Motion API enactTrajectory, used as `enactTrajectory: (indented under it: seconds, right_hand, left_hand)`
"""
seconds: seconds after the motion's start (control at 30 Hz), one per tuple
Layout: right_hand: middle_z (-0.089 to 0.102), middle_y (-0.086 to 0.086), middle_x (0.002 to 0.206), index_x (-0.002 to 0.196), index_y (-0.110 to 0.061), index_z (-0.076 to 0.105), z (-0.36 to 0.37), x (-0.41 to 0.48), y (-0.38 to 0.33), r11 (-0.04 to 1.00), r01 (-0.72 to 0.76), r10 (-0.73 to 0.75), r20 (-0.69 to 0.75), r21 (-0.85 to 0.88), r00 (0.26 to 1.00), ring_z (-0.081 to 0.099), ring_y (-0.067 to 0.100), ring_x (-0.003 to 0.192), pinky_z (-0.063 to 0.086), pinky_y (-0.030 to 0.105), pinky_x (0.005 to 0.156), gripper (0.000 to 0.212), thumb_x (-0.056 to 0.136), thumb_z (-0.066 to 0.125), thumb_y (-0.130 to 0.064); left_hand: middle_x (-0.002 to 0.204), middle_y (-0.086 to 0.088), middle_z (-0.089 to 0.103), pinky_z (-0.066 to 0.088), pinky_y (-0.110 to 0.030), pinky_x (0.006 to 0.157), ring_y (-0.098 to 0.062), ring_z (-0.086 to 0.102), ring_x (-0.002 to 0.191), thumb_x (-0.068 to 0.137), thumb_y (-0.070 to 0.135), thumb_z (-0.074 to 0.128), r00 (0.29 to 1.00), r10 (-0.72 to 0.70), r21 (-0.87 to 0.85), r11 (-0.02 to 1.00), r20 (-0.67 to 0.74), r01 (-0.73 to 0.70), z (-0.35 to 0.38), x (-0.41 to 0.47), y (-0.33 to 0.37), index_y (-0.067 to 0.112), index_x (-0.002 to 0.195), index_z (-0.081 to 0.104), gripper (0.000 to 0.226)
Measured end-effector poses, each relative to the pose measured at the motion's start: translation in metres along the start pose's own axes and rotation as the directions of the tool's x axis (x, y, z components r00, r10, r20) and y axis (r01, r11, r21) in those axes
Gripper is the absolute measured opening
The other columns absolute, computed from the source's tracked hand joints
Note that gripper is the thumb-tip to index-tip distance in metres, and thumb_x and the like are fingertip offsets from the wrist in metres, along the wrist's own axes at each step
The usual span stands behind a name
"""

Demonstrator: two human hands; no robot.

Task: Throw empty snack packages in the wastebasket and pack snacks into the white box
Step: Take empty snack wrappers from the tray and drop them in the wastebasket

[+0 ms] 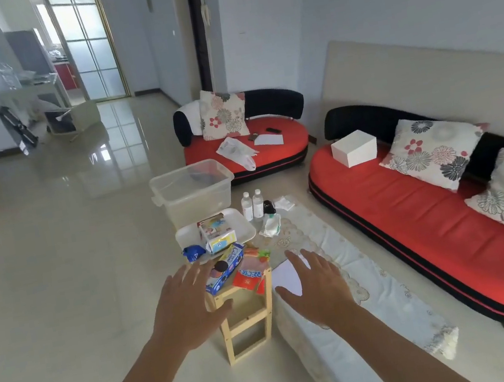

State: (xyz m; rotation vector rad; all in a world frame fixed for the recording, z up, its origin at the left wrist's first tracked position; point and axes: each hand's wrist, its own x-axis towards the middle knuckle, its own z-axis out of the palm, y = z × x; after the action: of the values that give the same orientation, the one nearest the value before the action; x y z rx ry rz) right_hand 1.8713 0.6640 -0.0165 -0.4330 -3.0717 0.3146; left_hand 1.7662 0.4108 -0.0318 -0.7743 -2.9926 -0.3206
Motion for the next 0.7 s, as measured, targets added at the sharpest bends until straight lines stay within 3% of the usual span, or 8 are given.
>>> enactTrajectory:
  seconds: [0.1,0.23,0.33,0.5,0.7]
  right_hand:
    - [0.022,0.006,0.166,0.158,-0.035,0.015,0.015,0.017,-0.021,1.0,-0.003,0.003,0.022,0.003,1.0,0.021,0.026,0.153,0.022,0.048,0.123,0.101,0.071,0.005,-0.085]
    - [0.018,0.007,0.167,0.159,-0.034,0.01,0.033,0.043,-0.027,1.0,-0.021,0.022,0.063,-0.015,0.998,0.017,0.027,0.154,0.02,0.049,0.123,0.086,0.089,0.029,-0.08]
    - [0.018,0.007,0.167,0.158,-0.035,0.011,0.045,0.063,-0.023,0.999,-0.032,0.033,0.065,-0.015,0.997,0.018,0.027,0.154,0.021,0.049,0.123,0.087,0.086,0.026,-0.082]
    - [0.018,0.008,0.167,0.157,-0.035,0.014,0.072,0.11,-0.005,0.997,-0.07,0.068,0.104,0.012,0.992,0.019,0.028,0.153,0.021,0.048,0.122,0.083,0.09,0.037,-0.077]
    - [0.014,0.008,0.168,0.159,-0.035,0.01,0.112,0.188,0.021,0.994,-0.096,0.082,0.19,0.061,0.978,0.016,0.029,0.154,0.018,0.048,0.122,0.085,0.09,0.039,-0.077]
  left_hand:
    - [0.169,0.004,0.02,0.016,-0.046,0.126,-0.025,0.017,0.156,0.077,0.083,0.027,1.0,0.017,-0.006,1.0,0.014,-0.017,-0.001,0.014,-0.019,0.036,0.16,0.016,0.096]
    - [0.17,0.005,0.014,0.014,-0.045,0.127,-0.024,0.013,0.157,0.082,0.08,0.032,0.997,0.042,0.013,0.999,0.069,-0.043,0.008,0.042,-0.028,0.034,0.161,0.012,0.093]
    - [0.169,0.006,0.018,0.017,-0.045,0.126,-0.023,0.015,0.156,0.087,0.078,0.041,0.994,0.067,0.003,0.998,0.089,-0.068,0.024,0.067,-0.028,0.033,0.159,0.017,0.089]
    - [0.162,0.008,0.031,0.031,-0.042,0.121,-0.017,0.03,0.148,0.084,0.081,0.039,0.989,0.097,-0.028,0.995,0.116,-0.094,0.063,0.115,-0.026,0.033,0.157,0.02,0.089]
    - [0.142,0.006,0.05,0.05,-0.036,0.101,-0.018,0.05,0.127,0.082,0.077,0.04,0.99,0.113,-0.064,0.992,0.085,-0.108,0.113,0.195,-0.036,0.028,0.145,0.036,0.08]
